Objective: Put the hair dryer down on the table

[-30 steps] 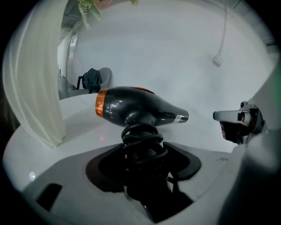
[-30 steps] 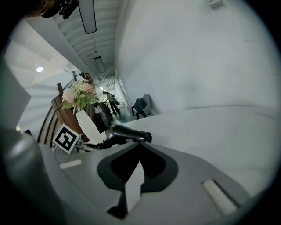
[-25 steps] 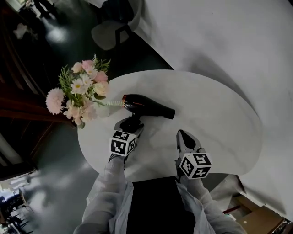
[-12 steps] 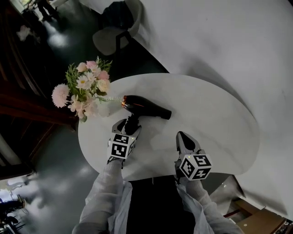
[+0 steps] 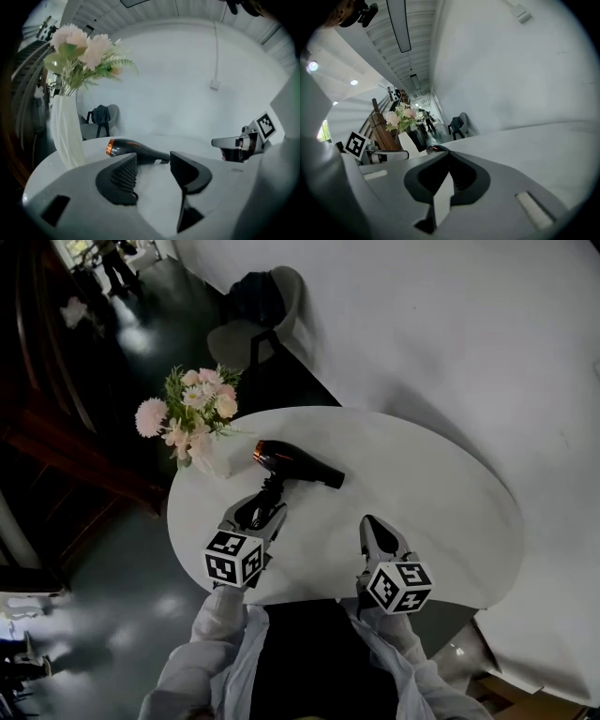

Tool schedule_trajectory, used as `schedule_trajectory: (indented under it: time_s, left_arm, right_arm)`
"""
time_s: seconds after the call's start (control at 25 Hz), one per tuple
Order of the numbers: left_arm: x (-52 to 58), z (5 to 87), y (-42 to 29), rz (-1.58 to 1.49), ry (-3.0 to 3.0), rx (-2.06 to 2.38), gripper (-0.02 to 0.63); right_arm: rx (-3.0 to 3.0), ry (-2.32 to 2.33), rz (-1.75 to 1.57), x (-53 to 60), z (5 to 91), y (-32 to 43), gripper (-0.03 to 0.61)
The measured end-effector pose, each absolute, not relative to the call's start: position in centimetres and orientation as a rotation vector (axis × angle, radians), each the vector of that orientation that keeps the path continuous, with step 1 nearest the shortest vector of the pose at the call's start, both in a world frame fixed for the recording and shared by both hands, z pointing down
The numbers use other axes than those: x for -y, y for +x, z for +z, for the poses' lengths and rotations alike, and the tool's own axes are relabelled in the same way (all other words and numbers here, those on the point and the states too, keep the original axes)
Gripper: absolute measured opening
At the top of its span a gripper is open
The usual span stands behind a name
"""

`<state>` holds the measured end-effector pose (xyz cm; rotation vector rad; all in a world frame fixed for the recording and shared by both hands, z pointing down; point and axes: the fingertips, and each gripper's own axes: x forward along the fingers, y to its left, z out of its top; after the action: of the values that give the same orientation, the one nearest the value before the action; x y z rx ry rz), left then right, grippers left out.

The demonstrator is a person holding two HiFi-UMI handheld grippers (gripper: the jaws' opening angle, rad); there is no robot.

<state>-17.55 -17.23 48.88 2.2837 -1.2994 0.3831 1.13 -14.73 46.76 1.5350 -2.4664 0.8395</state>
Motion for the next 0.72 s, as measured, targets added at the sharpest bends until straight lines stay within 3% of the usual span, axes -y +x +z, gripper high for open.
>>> schedule_trajectory:
  time_s: [0.52,0.72]
  left_arm:
    - [13.5,44.3,-16.7,0.185,2.306,1.408,0.008]
    - [12.2,44.7,-16.1,0.177,2.315,1.428,0.000]
  right_arm:
    - [2.673,1.391,0.677,12.8,41.7,0.0,0.009]
    - [2.678,1.275,0.637,11.2,42.6,-0.4,0.009]
